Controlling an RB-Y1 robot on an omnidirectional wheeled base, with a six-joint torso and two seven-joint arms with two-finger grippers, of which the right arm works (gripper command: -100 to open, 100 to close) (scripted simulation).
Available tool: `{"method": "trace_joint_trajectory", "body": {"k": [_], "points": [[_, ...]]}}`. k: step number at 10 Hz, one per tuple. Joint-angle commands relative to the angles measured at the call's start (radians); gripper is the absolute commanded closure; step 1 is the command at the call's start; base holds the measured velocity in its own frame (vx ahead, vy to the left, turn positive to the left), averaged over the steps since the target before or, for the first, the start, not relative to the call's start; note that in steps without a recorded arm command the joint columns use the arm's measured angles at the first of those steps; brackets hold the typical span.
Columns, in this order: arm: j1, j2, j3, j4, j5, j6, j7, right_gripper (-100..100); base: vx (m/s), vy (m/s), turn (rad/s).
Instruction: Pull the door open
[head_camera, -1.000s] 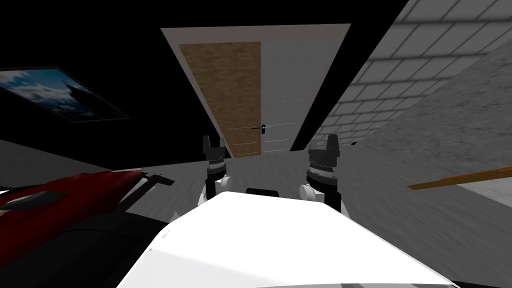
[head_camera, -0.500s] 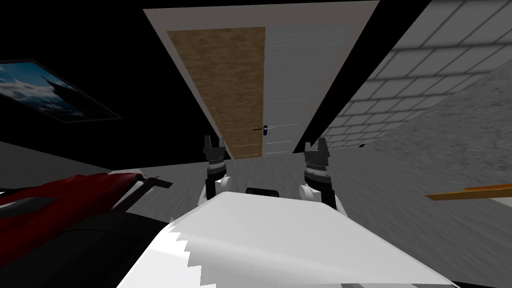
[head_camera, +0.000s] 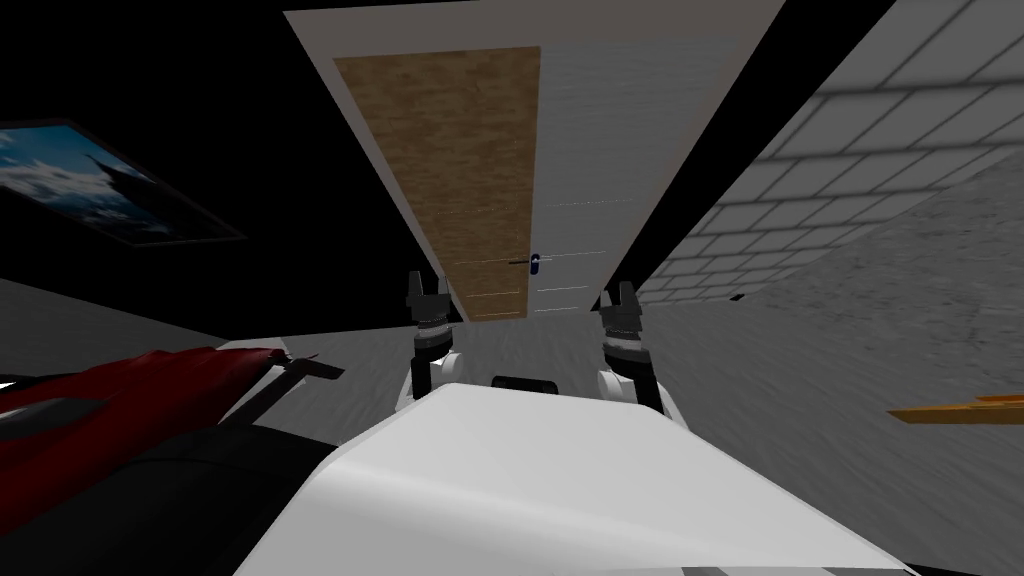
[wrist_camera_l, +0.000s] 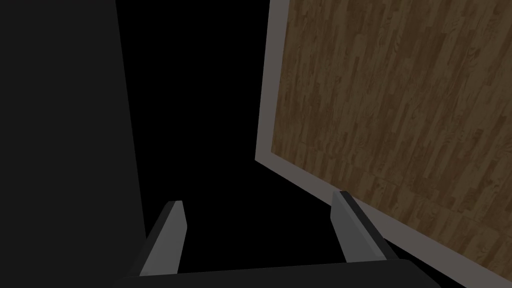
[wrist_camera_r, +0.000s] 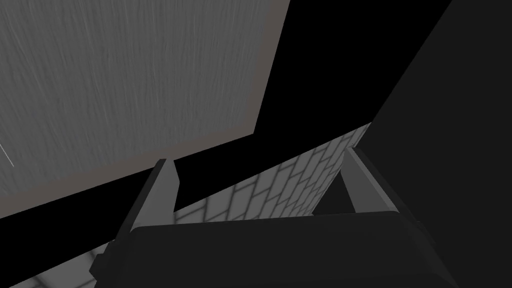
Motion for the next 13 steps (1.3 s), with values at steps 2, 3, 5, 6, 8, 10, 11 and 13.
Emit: {"method": "trace_joint_trajectory", "body": {"k": [2, 3, 5, 6, 8, 10, 11, 13], "points": [[-0.015, -0.027, -0.010, 0.046, -0.001, 0.004, -0.034, -100, 0.107, 0.024, 0.027], [-0.020, -0.035, -0.011, 0.062, 0.000, 0.006, -0.045, -100, 0.098, 0.026, 0.022], [-0.029, -0.052, -0.013, 0.096, 0.001, 0.010, -0.067, -100, 0.128, 0.025, 0.036], [-0.039, -0.069, -0.016, 0.130, 0.003, 0.014, -0.090, -100, 0.118, 0.040, 0.046], [-0.049, -0.086, -0.019, 0.165, 0.005, 0.018, -0.114, -100, 0.108, 0.036, 0.036], [-0.060, -0.104, -0.021, 0.201, 0.007, 0.023, -0.137, -100, 0.115, 0.047, 0.025], [-0.065, -0.112, -0.022, 0.219, 0.008, 0.025, -0.149, -100, 0.104, 0.035, 0.039], [-0.081, -0.138, -0.026, 0.274, 0.010, 0.031, -0.186, -100, 0.136, 0.040, 0.048]]}}
